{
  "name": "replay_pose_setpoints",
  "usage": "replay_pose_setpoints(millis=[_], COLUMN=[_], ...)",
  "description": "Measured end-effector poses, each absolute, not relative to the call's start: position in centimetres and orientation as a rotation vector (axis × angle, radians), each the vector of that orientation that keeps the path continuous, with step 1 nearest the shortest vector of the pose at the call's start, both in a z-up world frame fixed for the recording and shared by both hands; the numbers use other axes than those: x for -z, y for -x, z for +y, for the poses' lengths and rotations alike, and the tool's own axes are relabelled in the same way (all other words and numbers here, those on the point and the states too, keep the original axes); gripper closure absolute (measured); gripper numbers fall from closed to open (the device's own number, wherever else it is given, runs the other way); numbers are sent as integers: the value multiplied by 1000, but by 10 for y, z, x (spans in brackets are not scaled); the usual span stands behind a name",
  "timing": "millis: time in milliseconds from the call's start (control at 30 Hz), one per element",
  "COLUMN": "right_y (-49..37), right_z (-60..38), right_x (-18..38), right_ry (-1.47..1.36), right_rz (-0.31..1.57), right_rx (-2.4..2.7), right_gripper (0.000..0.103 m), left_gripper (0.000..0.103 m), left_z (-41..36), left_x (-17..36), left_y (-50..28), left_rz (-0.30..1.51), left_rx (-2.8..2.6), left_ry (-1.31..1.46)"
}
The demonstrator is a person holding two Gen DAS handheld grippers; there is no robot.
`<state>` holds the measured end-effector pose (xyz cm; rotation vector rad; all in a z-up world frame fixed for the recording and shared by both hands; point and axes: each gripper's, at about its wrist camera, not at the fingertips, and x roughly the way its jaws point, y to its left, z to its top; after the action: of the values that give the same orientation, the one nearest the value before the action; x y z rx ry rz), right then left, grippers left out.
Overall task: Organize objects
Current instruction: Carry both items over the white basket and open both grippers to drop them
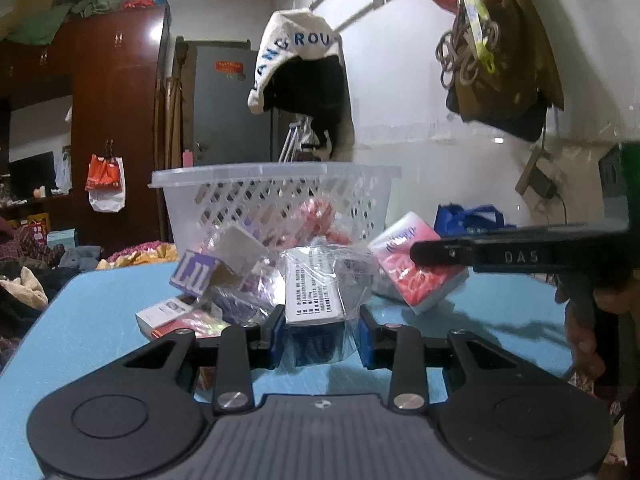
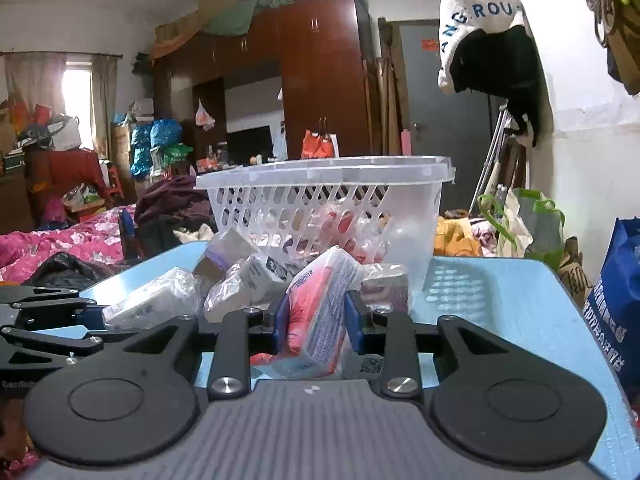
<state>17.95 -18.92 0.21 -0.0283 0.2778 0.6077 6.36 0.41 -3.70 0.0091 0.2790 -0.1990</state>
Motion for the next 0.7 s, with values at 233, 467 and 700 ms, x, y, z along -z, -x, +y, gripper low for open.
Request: replay_pose_setpoints(millis=[233, 467, 700], right_y=[-170, -195, -240], right_z=[-200, -180, -158], right_x=[-27, -102, -131], right_ry=[-16, 4, 20], right_rz=[194, 105, 131], right_rx=[-607, -600, -561], right_gripper=[70, 70, 70], left_gripper=[64, 64, 64], left_z=[22, 37, 44], left_x=[-5, -81, -105], left_y=[-65, -116, -178], left_rz=[190, 135, 188], left_rx=[199, 181, 112], left_ry=[18, 46, 41])
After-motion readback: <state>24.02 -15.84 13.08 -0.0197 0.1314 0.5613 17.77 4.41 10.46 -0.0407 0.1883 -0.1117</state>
